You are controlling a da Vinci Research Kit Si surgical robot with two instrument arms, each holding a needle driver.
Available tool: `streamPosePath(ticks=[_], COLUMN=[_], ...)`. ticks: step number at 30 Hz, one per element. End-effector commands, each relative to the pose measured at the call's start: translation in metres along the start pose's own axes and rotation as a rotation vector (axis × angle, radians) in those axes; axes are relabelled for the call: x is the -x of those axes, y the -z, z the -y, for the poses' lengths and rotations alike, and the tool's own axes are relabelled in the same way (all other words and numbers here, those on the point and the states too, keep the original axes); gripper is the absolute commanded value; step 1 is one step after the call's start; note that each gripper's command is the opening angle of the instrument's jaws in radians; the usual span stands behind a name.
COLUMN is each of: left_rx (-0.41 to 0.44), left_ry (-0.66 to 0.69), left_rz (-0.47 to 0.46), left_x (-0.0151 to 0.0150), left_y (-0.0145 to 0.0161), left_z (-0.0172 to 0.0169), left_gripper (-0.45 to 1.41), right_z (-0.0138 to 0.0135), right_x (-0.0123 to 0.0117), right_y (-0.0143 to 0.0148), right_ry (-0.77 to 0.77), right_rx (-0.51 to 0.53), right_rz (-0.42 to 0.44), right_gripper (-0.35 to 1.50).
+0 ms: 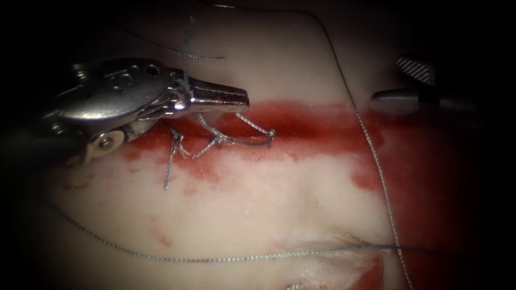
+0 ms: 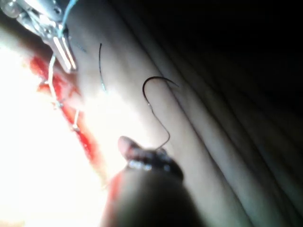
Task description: Wound Closure
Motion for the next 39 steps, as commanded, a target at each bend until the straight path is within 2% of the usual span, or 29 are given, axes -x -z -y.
streamPosePath(ticks=[1, 4, 7, 10, 12, 17, 21, 25, 39], left_rx=[0.001, 0.008, 0.046, 0.078, 0.085, 0.080, 0.082, 0.078, 0.074], left_ry=[-0.005, 0.003, 0.015, 0.035, 0.032, -0.005, -0.015, -0.015, -0.031], left_rz=[0.007, 0.037, 0.069, 0.098, 0.106, 0.124, 0.123, 0.126, 0.117], left_x=[0.0013, 0.0015, 0.0020, 0.0027, 0.0037, 0.0042, 0.0044, 0.0045, 0.0043], left_y=[-0.0004, -0.0003, -0.0004, -0.0010, -0.0020, -0.0027, -0.0026, -0.0033, -0.0038], left_z=[-0.0005, -0.0005, -0.0008, -0.0013, -0.0020, -0.0023, -0.0025, -0.0027, -0.0030], left_gripper=[-0.45, -0.45, -0.45, -0.45, -0.45, -0.45, -0.45, -0.45, -0.45], right_z=[0.0005, 0.0025, 0.0035, 0.0039, 0.0039, 0.0033, 0.0026, 0.0022, 0.0030], right_x=[-0.0006, 0.0003, 0.0010, 0.0013, 0.0011, -0.0003, -0.0012, -0.0017, -0.0032], right_y=[-0.0015, -0.0035, -0.0055, -0.0075, -0.0093, -0.0118, -0.0131, -0.0137, -0.0151], right_ry=[0.014, 0.207, 0.281, 0.367, 0.401, 0.401, 0.372, 0.352, 0.277], right_rx=[-0.016, -0.119, -0.166, -0.196, -0.153, -0.119, -0.062, -0.050, -0.038], right_rz=[-0.006, -0.019, -0.022, -0.024, -0.015, -0.071, -0.148, -0.196, -0.211], right_gripper=[1.10, 1.11, 1.18, 1.20, 1.18, 1.20, 1.37, 1.38, 1.38])
